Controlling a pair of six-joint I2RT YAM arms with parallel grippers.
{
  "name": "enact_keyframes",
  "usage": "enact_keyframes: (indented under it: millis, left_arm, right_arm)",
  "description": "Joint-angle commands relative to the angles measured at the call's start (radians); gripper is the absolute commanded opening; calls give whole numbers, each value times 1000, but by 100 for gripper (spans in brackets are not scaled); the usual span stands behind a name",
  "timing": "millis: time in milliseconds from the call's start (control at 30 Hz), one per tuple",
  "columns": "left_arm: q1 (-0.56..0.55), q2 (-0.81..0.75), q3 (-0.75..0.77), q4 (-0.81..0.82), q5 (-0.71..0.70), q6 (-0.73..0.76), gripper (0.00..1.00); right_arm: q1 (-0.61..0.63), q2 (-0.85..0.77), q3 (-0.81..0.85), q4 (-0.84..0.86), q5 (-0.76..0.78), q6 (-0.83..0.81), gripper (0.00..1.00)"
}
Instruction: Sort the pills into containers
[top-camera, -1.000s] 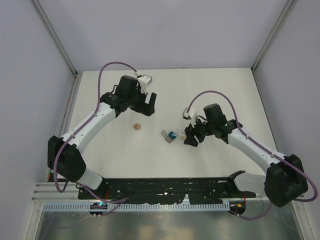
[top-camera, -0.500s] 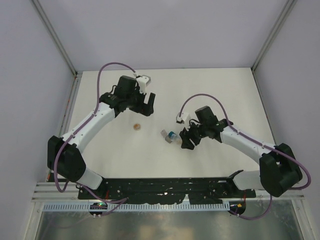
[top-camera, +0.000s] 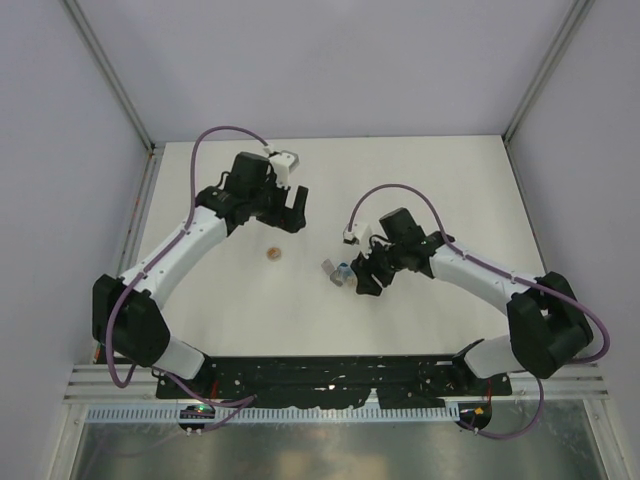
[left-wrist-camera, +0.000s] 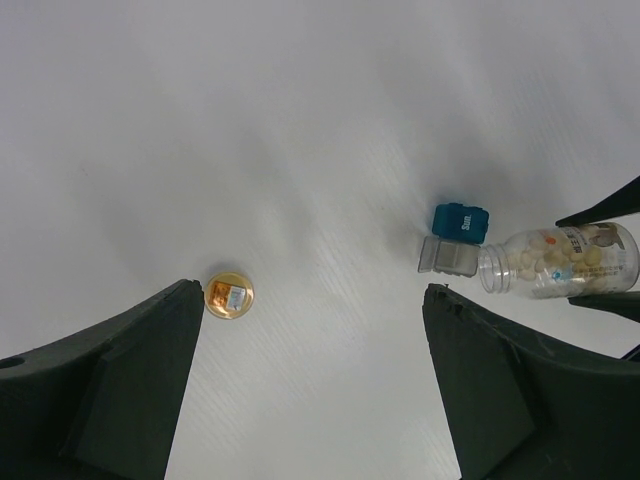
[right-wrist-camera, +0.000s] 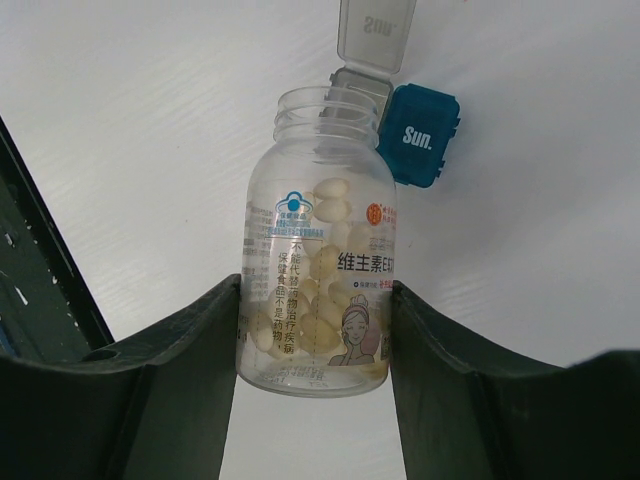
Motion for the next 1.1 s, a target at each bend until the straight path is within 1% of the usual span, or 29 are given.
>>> enact_keyframes:
  millis: [0, 600, 1067]
  left_arm:
    - [7, -41, -10, 32, 24, 1, 94]
    - [15, -53, -16, 35, 35, -8, 94]
    - [24, -71, -25, 40, 38, -13, 94]
  right_arm:
    - [15, 22, 72, 1, 34, 13, 6]
    - [48, 108, 206, -168, 87, -10, 6]
    - [63, 143, 243, -205, 112, -16, 6]
